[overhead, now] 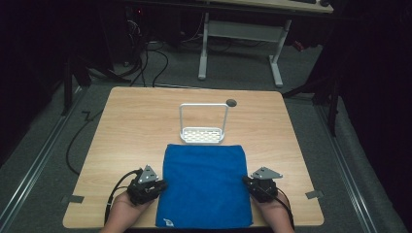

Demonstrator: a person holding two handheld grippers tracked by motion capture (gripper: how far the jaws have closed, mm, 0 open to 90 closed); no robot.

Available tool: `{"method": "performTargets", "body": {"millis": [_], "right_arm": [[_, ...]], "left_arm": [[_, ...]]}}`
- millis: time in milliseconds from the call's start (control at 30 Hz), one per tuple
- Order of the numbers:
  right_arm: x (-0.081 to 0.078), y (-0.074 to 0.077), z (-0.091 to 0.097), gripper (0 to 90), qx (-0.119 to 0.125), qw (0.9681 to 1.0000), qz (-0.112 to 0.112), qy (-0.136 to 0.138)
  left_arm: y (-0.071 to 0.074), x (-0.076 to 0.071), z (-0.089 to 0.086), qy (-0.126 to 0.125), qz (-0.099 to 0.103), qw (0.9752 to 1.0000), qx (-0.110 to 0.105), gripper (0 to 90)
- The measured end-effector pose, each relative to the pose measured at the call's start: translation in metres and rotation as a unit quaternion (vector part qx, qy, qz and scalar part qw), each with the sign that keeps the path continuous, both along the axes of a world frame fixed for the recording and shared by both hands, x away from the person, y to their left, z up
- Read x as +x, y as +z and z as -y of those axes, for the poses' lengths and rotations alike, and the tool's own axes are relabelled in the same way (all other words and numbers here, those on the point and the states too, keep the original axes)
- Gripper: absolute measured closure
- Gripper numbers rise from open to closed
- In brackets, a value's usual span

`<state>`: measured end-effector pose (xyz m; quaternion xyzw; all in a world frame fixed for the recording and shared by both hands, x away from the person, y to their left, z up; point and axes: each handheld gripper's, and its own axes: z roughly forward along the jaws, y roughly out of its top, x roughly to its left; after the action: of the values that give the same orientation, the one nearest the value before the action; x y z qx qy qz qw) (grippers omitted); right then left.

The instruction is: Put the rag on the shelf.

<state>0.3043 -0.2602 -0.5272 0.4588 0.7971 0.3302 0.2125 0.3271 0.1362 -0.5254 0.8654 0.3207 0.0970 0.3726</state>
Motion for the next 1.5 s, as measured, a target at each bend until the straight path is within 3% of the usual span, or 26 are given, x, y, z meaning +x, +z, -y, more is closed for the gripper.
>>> {"method": "performTargets", "body": {"millis": [433,600,733,933,1167,1200,1367,1500], "right_arm": [[0.001,0.0,0.001,89.9,0.006,1.0,-0.002,-0.004],[0.003,-0.001,0.0,89.7,0.004,1.0,0.001,-0.005],[0.003,0.001,0.0,85.9,0.004,1.0,0.006,-0.007],[0.001,0.009,0.005,78.3,0.017,0.9983,0.048,-0.027],[0.002,0.009,0.01,75.0,0.034,0.9973,0.052,-0.04],[0.002,0.009,0.01,74.6,0.036,0.9971,0.052,-0.042],[0.003,0.009,0.01,73.8,0.039,0.9971,0.052,-0.039],[0.003,0.009,0.01,71.4,0.042,0.9969,0.053,-0.041]], "left_arm": [[0.001,-0.001,-0.001,-0.001,0.001,1.0,0.006,80.7],[0.005,0.001,-0.008,0.014,0.013,0.9998,-0.006,79.2],[0.01,0.008,-0.017,0.045,0.028,0.9983,-0.022,75.6],[0.017,0.028,-0.021,0.086,0.037,0.9944,-0.048,70.3],[0.017,0.053,-0.012,0.109,0.046,0.9918,-0.047,68.9],[0.014,0.064,-0.007,0.116,0.042,0.9914,-0.042,68.2],[0.008,0.089,0.004,0.135,0.049,0.989,-0.036,66.3],[0.004,0.106,0.01,0.142,0.037,0.9883,-0.04,65.8]]}}
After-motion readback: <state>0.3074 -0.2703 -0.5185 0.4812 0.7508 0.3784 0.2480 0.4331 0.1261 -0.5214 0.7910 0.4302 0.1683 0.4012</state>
